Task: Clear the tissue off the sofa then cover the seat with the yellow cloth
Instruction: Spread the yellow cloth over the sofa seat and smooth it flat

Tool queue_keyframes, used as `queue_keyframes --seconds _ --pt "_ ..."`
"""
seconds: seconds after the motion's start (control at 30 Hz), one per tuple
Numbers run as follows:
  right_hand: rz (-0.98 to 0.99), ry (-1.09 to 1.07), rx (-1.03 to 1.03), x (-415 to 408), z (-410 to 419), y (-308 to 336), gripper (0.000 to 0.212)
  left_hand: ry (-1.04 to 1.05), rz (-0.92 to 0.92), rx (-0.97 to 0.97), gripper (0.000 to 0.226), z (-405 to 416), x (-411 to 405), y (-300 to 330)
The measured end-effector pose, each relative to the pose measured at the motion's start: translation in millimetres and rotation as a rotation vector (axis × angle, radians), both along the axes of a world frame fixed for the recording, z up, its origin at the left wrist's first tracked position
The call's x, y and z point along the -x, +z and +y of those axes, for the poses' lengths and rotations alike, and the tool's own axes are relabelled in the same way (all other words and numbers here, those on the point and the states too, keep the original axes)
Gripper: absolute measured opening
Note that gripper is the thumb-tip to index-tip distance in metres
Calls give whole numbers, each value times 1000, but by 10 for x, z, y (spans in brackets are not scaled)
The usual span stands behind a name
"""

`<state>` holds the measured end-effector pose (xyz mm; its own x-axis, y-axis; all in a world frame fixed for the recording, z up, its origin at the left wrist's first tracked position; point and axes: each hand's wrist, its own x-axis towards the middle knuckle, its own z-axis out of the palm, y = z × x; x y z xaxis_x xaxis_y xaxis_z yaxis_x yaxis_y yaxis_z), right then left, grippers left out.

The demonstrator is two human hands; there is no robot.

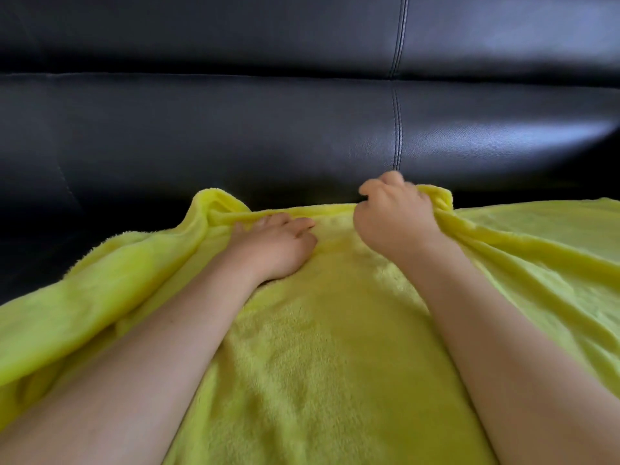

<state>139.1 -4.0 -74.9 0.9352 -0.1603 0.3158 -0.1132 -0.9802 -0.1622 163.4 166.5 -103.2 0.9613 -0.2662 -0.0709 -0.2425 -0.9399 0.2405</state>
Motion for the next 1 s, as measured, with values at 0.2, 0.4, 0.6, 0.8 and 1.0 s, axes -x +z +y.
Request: queue_keyframes --seconds 0.2,0.4,0.6,0.8,1.0 --pt "378 109 -41 -62 0 -323 57 249 146 -117 82 103 120 89" --pt "372 88 -27 -45 25 -375 59 314 105 -123 89 111 165 26" --pt "315 79 -30 -8 16 -454 60 283 -56 -111 74 72 268 36" --pt "309 88 -30 61 26 -404 60 232 -304 -245 53 467 708 381" --pt "318 -72 101 236 301 -43 51 572 27 -201 67 1502 1168 502"
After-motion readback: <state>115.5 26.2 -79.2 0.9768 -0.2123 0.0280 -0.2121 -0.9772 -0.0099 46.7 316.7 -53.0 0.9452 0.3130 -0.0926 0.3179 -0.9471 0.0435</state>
